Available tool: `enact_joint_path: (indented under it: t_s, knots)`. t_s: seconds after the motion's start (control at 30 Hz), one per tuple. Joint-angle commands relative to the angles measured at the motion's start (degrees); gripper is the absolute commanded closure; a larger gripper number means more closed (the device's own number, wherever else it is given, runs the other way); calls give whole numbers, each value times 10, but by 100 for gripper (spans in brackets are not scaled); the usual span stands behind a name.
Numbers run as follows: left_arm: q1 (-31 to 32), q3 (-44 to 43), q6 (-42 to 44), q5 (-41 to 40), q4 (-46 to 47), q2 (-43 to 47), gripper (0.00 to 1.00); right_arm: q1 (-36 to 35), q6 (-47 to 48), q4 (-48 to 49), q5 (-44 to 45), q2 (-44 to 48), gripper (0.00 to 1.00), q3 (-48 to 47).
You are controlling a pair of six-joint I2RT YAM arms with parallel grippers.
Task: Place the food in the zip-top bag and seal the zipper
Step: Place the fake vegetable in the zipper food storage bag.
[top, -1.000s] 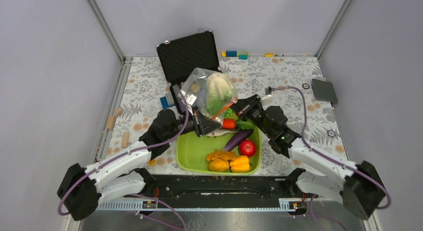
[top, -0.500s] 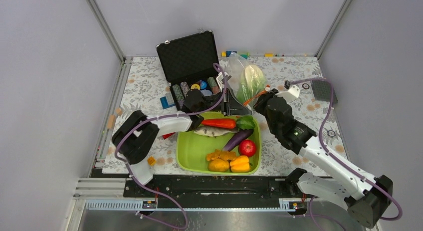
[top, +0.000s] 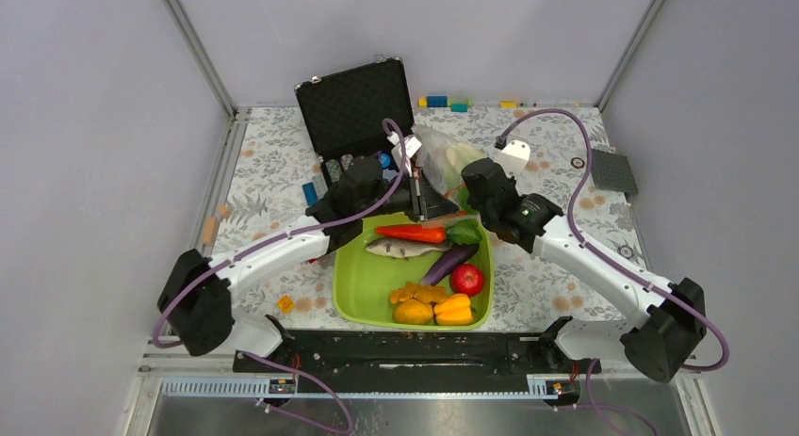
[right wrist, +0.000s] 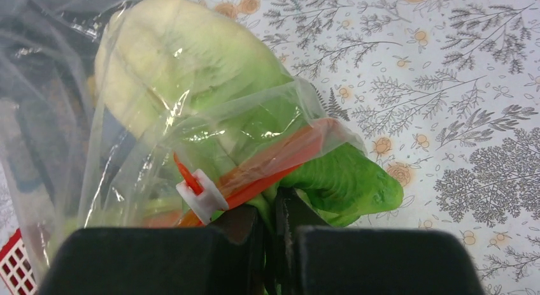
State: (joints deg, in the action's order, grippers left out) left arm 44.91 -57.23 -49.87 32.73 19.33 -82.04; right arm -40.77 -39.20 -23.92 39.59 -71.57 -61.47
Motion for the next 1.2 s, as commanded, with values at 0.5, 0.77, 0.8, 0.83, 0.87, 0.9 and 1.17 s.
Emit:
enact_joint_path:
  t_s: [0.5,0.77,0.8,0.83,0.87,0.9,1.17]
  knots:
    - [9,-12,31,-4,-24,-4,100,9,34,74,-299,57,55,9]
    - [7,11,33,-37,-23,29,100,10,81,38,-308,63,16,-8]
    - [5,13,34,-42,-25,33,100,10,91,35,-313,73,14,-8]
    - [4,16,34,-45,-27,37,100,10,98,34,-317,87,12,-8]
    - [1,19,35,-48,-26,41,100,10,106,34,-321,102,9,-6]
    - [-2,22,32,-51,-25,45,100,10,115,34,-324,117,5,-3]
    - [-32,27,24,-51,-26,92,100,31,120,-21,-236,222,0,40]
